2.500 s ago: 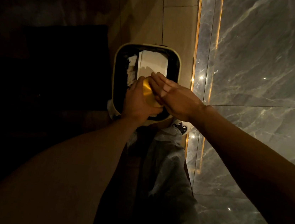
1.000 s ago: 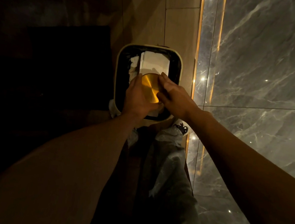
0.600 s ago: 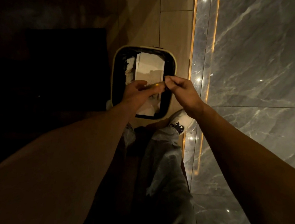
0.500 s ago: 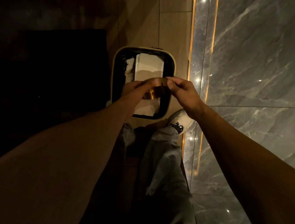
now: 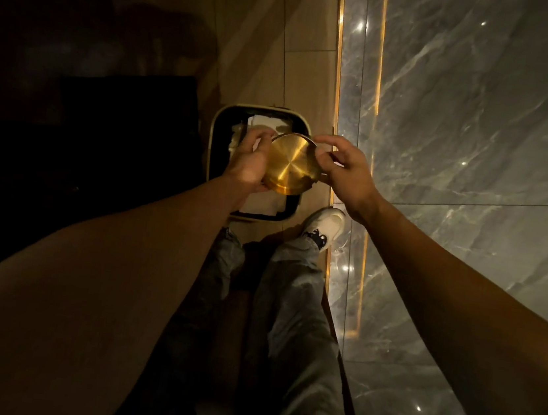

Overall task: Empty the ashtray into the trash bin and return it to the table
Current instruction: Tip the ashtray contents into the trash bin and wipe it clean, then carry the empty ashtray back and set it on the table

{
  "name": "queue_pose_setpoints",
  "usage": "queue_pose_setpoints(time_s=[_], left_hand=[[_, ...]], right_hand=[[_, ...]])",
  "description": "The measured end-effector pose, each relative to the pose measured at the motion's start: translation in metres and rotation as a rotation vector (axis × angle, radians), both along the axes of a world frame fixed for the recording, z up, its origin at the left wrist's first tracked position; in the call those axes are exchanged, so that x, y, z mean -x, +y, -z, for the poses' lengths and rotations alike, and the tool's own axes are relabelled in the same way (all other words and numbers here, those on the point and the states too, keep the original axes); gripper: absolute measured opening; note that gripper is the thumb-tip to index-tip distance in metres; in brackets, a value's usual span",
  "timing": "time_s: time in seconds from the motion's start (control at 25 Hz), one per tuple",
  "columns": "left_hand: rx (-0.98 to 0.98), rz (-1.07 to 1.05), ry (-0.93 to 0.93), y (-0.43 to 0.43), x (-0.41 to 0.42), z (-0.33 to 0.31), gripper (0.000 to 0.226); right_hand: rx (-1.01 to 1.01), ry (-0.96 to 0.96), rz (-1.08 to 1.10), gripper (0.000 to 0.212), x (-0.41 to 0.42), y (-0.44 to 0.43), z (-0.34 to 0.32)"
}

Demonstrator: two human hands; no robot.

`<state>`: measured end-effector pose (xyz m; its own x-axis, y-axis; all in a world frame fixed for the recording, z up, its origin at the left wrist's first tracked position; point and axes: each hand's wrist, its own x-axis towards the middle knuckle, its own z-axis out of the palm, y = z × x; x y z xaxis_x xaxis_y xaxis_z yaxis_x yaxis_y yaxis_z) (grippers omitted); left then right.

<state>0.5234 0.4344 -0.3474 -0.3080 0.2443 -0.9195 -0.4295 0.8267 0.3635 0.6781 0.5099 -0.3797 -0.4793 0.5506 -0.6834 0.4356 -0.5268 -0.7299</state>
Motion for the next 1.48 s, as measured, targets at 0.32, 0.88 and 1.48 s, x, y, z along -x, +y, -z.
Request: queue_pose_setpoints(time_s=[0.32,0.88,1.48], left_hand=[[-0.187,0.199,0.097,-0.004,-0.005,-0.069,0.057],[-0.480,0.533,0.286,-0.011,0.032,-0.231,0.095],[-0.698,0.313,0.346,-0.064,0.095,-0.344,0.097]], right_hand=[[-0.023,-0.045,0.061,0.025,-0.008,0.010,-0.082],[-0.075,0.101,-0.098,0.054,-0.003,0.024,-0.249],[-0.403,0.114,-0.224,0.095,0.074,-0.017,-0.367]])
